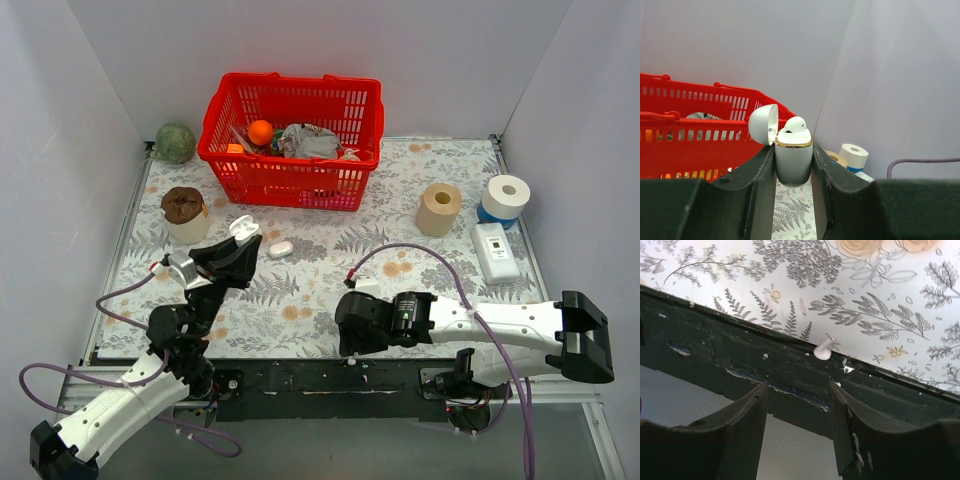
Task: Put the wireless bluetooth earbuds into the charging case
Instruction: Pick up the earbud from the center of the board.
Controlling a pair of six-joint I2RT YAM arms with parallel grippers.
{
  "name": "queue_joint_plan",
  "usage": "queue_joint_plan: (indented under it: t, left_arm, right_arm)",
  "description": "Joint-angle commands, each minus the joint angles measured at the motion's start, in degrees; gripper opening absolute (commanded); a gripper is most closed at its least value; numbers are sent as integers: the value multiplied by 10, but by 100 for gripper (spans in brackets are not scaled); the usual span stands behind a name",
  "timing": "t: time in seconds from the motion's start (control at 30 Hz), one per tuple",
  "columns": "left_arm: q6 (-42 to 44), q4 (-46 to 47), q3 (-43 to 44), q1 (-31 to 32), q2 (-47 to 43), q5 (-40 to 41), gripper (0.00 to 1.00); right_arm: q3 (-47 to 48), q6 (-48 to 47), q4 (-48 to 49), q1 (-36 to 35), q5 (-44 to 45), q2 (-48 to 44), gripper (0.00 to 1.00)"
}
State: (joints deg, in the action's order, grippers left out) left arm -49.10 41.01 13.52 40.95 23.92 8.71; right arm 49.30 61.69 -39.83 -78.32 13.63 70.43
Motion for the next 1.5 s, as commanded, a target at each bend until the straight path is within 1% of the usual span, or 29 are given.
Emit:
queue_joint_plan:
  t: [0.0,0.1,0.2,0.33,0.67,0.83,0.97,1.13,1.23,1.27,1.3,1.37,1.43,1.47]
  left_arm:
    - [-17,-30,-20,-3,-34,27,0]
    - [-20,-35,-22,-3,-38,25,0]
    - [-33,-37,-13,-3,-23,22,0]
    - [-36,-29,-10,-3,-7,1,0]
    - [-48,-39,-14,-3,-13,3,0]
    - [-50,-49,-16,-3,-23,10,0]
    - [-50,-45,-16,-3,-20,9,0]
    - [-47,-41,-13,-3,-12,7,0]
    - [-48,-44,-14,-3,-12,4,0]
    - [-49,-45,-14,-3,-14,5,0]
    - [-49,-45,-15,-3,-16,5,0]
    - [-49,-46,-15,-3,-17,5,0]
    - [-47,-47,-14,-3,-18,6,0]
    - [-47,-47,-13,-3,-19,5,0]
  right_arm:
    - [-29,105,-8,-12,14,-13,57]
    - [-45,120,6,-22,14,10,57]
    - [-57,122,36,-24,19,43,56]
    - [-69,110,65,-24,27,64,56]
    - [-75,74,108,-15,19,103,55]
    - [-94,89,121,-13,19,107,49]
    - [-89,86,122,-11,18,115,44]
    - [-88,87,121,-10,18,121,41]
    - [-90,88,124,-10,16,121,36]
    - [-89,87,123,-10,16,120,32]
    - [-86,87,120,-10,19,120,30]
    - [-73,80,104,-10,26,117,24]
    - [-59,74,90,-13,32,117,21]
    - [-38,68,72,-16,34,117,17]
